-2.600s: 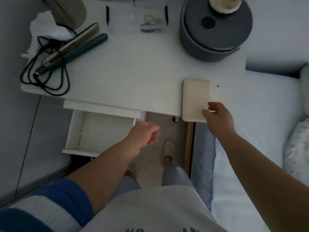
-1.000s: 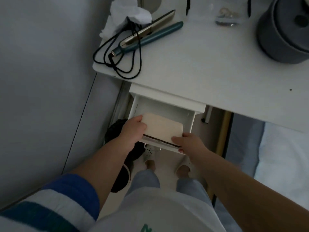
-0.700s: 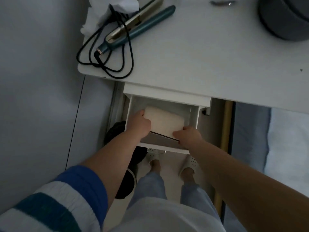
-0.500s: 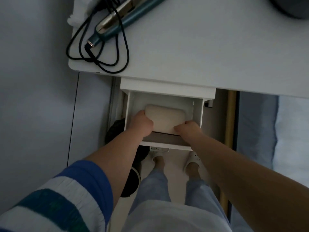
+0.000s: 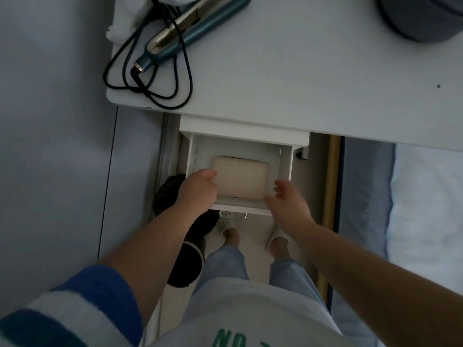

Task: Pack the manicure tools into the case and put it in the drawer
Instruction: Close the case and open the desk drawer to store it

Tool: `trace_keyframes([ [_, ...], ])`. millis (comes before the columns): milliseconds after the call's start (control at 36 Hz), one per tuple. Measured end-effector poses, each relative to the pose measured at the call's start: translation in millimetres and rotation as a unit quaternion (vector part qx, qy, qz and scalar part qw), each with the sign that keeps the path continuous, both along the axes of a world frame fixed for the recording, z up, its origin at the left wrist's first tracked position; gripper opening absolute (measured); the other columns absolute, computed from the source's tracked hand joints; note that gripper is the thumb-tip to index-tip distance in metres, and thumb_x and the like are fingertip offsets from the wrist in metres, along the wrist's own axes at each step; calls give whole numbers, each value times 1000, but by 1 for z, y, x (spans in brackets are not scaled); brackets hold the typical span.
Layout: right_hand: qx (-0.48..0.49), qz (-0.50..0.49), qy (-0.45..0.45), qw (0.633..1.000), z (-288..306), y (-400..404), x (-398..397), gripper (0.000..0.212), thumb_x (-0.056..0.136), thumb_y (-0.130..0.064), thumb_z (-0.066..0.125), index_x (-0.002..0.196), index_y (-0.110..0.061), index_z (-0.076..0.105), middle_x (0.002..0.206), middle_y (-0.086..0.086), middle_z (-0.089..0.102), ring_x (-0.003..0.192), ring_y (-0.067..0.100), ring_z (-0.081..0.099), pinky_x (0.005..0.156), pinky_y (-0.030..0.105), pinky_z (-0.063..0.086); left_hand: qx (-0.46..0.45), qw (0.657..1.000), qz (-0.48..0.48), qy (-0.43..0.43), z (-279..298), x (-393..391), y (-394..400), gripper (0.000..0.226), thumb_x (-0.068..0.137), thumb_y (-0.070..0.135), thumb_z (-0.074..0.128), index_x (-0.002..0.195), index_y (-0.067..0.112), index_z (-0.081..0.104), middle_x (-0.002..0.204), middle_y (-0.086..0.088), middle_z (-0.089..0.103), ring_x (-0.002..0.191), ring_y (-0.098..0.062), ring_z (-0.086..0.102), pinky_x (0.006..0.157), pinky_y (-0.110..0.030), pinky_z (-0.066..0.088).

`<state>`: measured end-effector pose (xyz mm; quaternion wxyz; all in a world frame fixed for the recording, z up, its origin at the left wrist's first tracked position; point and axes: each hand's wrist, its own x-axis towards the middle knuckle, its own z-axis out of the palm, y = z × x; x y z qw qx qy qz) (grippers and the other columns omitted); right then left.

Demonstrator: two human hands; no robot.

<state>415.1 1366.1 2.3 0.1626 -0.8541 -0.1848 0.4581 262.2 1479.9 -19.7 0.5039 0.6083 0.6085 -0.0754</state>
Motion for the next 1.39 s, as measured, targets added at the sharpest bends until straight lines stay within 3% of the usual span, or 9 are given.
trace_keyframes([
  [111, -26, -107, -29, 994, 11, -30, 2, 55, 83, -22, 60, 135, -17, 39, 137, 7, 38, 119, 25, 45, 97, 39, 41, 116, 986, 121, 24, 24, -29, -18, 26, 86, 11, 47, 105, 14, 65, 111, -6, 65, 102, -21, 57, 86, -26, 39],
  [222, -54, -379, 203, 901, 13, -29, 1, 34, 86, -9, 55, 118, 4, 52, 128, 24, 52, 115, 36, 53, 85, 37, 46, 17, 969, 230, 90, 19, -47, -24, 38, 83, 13, 48, 120, 6, 53, 122, -16, 56, 110, -31, 52, 95, -39, 41],
  [306, -15, -513, 278, 812, 8, -26, 2, 8, 86, -3, 55, 90, 4, 55, 121, 28, 55, 109, 35, 58, 85, 35, 51, -175, 884, 434, 10, 21, -43, -20, 39, 86, 15, 49, 121, -1, 47, 110, -18, 54, 103, -30, 52, 89, -39, 44],
  [472, -2, -553, 295, 779, 7, -19, 5, 15, 88, 0, 50, 99, 9, 52, 108, 25, 54, 113, 36, 55, 87, 38, 50, -327, 753, 554, -137, 26, -37, 0, 36, 87, 12, 43, 118, -5, 48, 109, -22, 56, 97, -31, 56, 88, -40, 43],
  [583, 10, -564, 314, 764, 12, -15, 5, 39, 89, -2, 48, 125, 12, 44, 107, 23, 51, 110, 32, 55, 80, 37, 52, -324, 752, 557, -143, 27, -35, 0, 33, 85, 9, 43, 115, -3, 50, 102, -21, 57, 93, -30, 57, 93, -40, 43],
  [1000, 58, -576, 323, 749, 21, 41, 38, 34, 89, -3, 50, 122, 5, 45, 125, 26, 51, 111, 33, 55, 95, 36, 47, -285, 772, 538, -182, 24, 4, 48, 38, 84, 13, 41, 119, -2, 45, 124, -25, 47, 94, -31, 53, 93, -41, 38],
  [1167, 92, -569, 345, 741, 21, 68, 55, 15, 91, -6, 49, 102, 4, 50, 128, 23, 48, 110, 29, 54, 99, 36, 44, -275, 754, 547, -237, 24, 22, 71, 44, 86, 10, 39, 128, -2, 32, 144, -28, 20, 128, -42, 32, 106, -47, 28],
  [1306, 101, -570, 335, 743, 17, 84, 63, 38, 91, -1, 45, 128, 6, 39, 142, 23, 33, 124, 32, 45, 97, 37, 43, -299, 721, 559, -279, 23, 26, 83, 28, 83, 11, 44, 105, -6, 43, 132, -25, 39, 123, -36, 39, 106, -46, 27],
  [1389, 99, -566, 331, 749, 15, 91, 66, 39, 90, 2, 44, 129, 8, 39, 141, 21, 36, 124, 32, 45, 95, 37, 43, -302, 709, 566, -294, 22, 28, 89, 42, 83, 14, 46, 119, -5, 37, 114, -22, 48, 119, -35, 43, 105, -45, 28],
])
